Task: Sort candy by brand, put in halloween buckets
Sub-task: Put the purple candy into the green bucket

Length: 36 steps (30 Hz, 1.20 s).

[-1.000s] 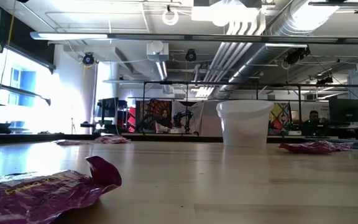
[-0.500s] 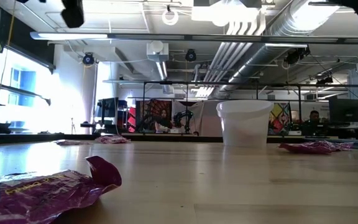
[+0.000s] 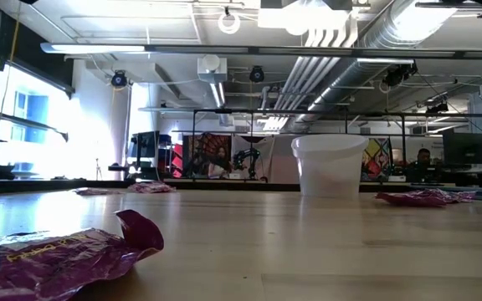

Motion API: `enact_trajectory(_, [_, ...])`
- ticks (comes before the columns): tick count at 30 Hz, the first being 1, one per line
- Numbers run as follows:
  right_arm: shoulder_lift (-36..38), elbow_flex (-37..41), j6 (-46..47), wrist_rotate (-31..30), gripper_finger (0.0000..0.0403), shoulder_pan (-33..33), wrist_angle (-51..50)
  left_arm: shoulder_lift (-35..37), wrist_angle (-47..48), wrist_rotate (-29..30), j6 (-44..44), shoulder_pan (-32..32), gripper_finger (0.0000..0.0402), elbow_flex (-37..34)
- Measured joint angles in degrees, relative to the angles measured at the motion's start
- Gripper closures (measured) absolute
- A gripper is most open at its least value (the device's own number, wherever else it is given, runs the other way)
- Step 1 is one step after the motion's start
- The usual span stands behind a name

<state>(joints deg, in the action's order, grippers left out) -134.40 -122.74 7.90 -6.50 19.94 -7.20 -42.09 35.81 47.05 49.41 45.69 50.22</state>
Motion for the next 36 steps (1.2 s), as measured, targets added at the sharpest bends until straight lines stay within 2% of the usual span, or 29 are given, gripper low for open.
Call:
enact_trajectory(4, [1.1, -10.4, 0.0, 2.0, 0.0149, 0.1, -21.5, 0.0, 0.0, 0.0, 0.0, 0.0, 0.0401, 0.0])
enact_trajectory(6, [1.7, -12.3, 2.8, 3.5, 0.0149, 0.5, -30.2, 0.0, 0.1, -0.1, 0.0, 0.0, 0.0401, 0.0])
enact_trajectory(10, [5.4, -5.7, 13.8, 7.0, 0.0149, 3.0, -44.7, -0.1, 0.3, -0.2, 0.0, 0.0, 0.0401, 0.0])
enact_trajectory(13, [6.3, -1.0, 21.1, 6.7, 0.0149, 6.2, -55.3, -0.2, 0.3, -0.2, -0.5, 0.0, 0.0401, 0.0])
enact_trajectory(17, [8.5, 7.6, 28.9, 7.8, 0.0149, 11.7, -61.8, -0.2, 0.3, -0.2, -2.1, 0.0, 0.0401, 0.0])
enact_trajectory(19, [11.1, 13.7, 34.5, 11.0, 0.0149, 14.4, -62.4, 0.0, 0.2, -0.2, -2.5, 0.0, 0.0401, 0.0])
enact_trajectory(22, [16.6, 24.8, 44.2, 19.0, 0.0149, 18.1, -59.9, 0.2, 0.0, -0.2, -2.7, 0.0, 0.0401, 0.0])
enact_trajectory(25, [24.1, 36.5, 56.1, 25.7, 0.0149, 20.9, -48.8, 0.4, 0.0, -0.4, -3.6, 0.0, 0.0401, 0.0])
enact_trajectory(27, [28.6, 43.5, 65.3, 26.5, 0.0149, 22.4, -39.5, 0.5, 0.0, -0.4, -4.1, 0.0, 0.0401, 0.0])
enact_trajectory(30, [31.8, 51.4, 76.1, 26.1, 0.0149, 23.4, -31.8, 0.5, 0.0, -0.4, -4.7, 0.0, 0.0401, 0.0])
enact_trajectory(36, [31.2, 57.2, 79.5, 25.4, 0.0149, 22.6, -25.4, 0.5, 0.0, -0.4, -4.7, 0.0, 0.0401, 0.0])
